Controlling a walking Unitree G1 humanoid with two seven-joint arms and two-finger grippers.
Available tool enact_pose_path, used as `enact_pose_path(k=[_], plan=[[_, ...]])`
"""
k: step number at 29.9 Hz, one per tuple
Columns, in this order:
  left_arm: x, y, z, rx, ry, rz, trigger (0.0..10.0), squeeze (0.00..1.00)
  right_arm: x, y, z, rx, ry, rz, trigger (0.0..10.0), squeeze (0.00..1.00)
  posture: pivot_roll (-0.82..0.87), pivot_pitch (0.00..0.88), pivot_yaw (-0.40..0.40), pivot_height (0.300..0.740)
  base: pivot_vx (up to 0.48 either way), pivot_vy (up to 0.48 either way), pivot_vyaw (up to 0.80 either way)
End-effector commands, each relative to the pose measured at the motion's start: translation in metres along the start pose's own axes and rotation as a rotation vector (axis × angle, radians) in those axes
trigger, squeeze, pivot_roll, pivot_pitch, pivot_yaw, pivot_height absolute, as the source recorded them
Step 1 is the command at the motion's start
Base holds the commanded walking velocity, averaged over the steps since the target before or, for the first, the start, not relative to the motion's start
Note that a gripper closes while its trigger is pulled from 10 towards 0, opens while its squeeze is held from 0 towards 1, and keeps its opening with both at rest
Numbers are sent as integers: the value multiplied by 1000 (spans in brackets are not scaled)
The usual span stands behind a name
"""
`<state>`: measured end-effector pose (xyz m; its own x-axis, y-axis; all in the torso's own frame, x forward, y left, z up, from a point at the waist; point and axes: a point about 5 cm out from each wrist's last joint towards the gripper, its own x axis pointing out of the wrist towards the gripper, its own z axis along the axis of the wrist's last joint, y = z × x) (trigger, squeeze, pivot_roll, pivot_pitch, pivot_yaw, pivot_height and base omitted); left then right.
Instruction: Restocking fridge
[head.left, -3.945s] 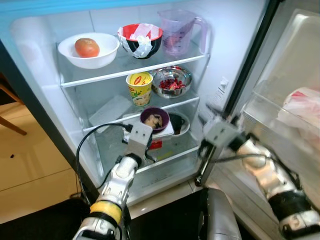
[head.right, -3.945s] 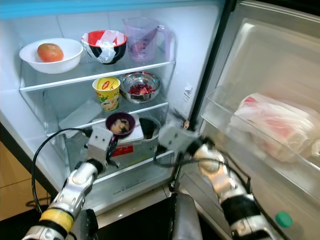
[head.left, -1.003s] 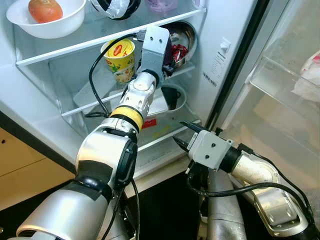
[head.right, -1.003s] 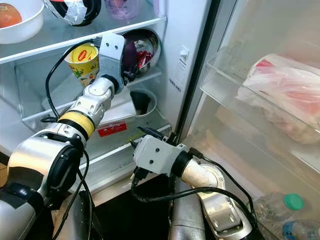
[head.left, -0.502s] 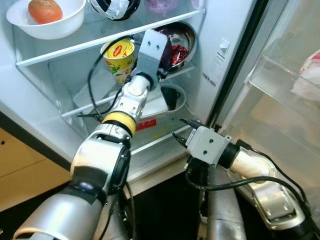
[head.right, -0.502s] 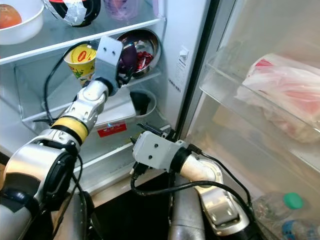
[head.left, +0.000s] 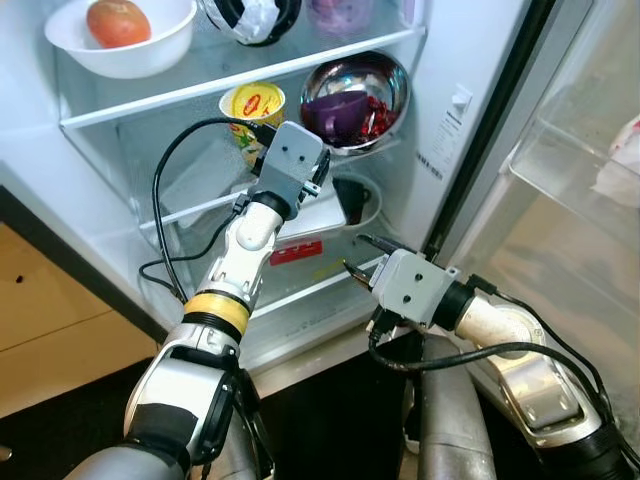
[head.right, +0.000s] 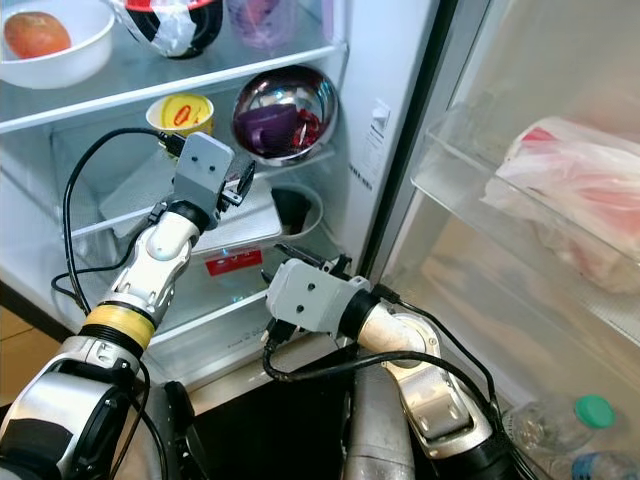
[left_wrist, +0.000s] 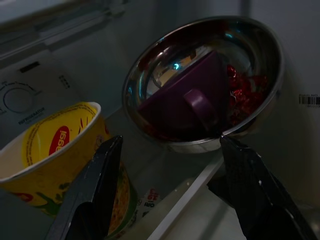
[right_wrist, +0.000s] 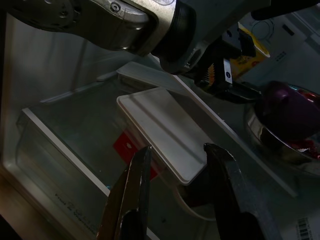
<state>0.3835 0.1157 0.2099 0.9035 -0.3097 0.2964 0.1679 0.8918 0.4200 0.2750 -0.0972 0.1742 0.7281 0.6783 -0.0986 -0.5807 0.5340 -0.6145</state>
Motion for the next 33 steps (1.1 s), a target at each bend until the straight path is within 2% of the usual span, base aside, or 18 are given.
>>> enact_pose_path(k=[1, 5, 9, 11, 12, 13, 15, 16, 18, 19, 20, 21, 22, 23, 25, 26, 28, 33], plan=[[-3, -6, -4, -3, 17, -10, 10000, 0, 1, -2, 0, 2, -6, -7, 10000, 0, -119, 143, 14, 421, 0, 0, 0], [-10, -12, -9, -28, 51, 3, 10000, 0, 2, -10, -1, -17, -5, -55, 10000, 0, -127, 142, 8, 421, 0, 0, 0], [-23, -16, -11, -24, 50, -14, 10000, 0, 12, -34, -6, -85, 35, -183, 10000, 0, -116, 143, 12, 421, 0, 0, 0], [-40, -19, -19, 33, 44, -59, 10000, 0, 21, -45, -11, -85, 61, -236, 10000, 0, -103, 147, 14, 421, 0, 0, 0], [-55, -20, -26, 71, 44, -83, 10000, 0, 28, -50, -16, -61, 90, -255, 10000, 0, -90, 153, 15, 421, 0, 0, 0], [-55, -20, -26, 71, 44, -83, 10000, 0, 28, -50, -16, -61, 90, -255, 10000, 0, -90, 153, 15, 421, 0, 0, 0], [-86, -22, -39, 122, 57, -122, 10000, 0, 41, -56, -29, -28, 158, -279, 10000, 0, -74, 158, 15, 421, 0, 0, 0], [-86, -22, -39, 122, 57, -122, 10000, 0, 41, -56, -29, -28, 158, -279, 10000, 0, -74, 158, 15, 421, 0, 0, 0], [-121, -23, -53, 127, 119, -137, 10000, 0, 55, -59, -42, -16, 235, -276, 10000, 0, -19, 173, 10, 421, 0, 0, 0], [-121, -23, -53, 127, 119, -137, 10000, 0, 55, -59, -42, -16, 235, -276, 10000, 0, -19, 173, 10, 421, 0, 0, 0], [-138, -24, -57, 132, 152, -137, 10000, 0, 63, -59, -48, -18, 271, -270, 10000, 0, 4, 184, 4, 421, 0, 0, 0], [-138, -24, -57, 132, 152, -137, 10000, 0, 63, -59, -48, -18, 271, -270, 10000, 0, 4, 184, 4, 421, 0, 0, 0], [-154, -25, -59, 146, 175, -140, 10000, 0, 70, -60, -53, -26, 311, -266, 10000, 0, 32, 193, -3, 421, 0, 0, 0], [-154, -25, -59, 146, 175, -140, 10000, 0, 70, -60, -53, -26, 311, -266, 10000, 0, 32, 193, -3, 421, 0, 0, 0], [-178, -29, -59, 170, 194, -160, 10000, 0, 81, -63, -56, -61, 366, -280, 10000, 0, 52, 202, -12, 421, 0, 0, 0], [-178, -29, -59, 170, 194, -160, 10000, 0, 81, -63, -56, -61, 366, -280, 10000, 0, 52, 202, -12, 421, 0, 0, 0], [-197, -33, -57, 175, 216, -179, 10000, 0, 88, -69, -53, -70, 387, -309, 10000, 0, 93, 219, -40, 421, 0, 0, 0], [-216, -26, -56, 207, 266, -144, 10000, 0, 94, -83, -42, -82, 383, -370, 10000, 0, 165, 258, -64, 421, 0, 0, 0]])
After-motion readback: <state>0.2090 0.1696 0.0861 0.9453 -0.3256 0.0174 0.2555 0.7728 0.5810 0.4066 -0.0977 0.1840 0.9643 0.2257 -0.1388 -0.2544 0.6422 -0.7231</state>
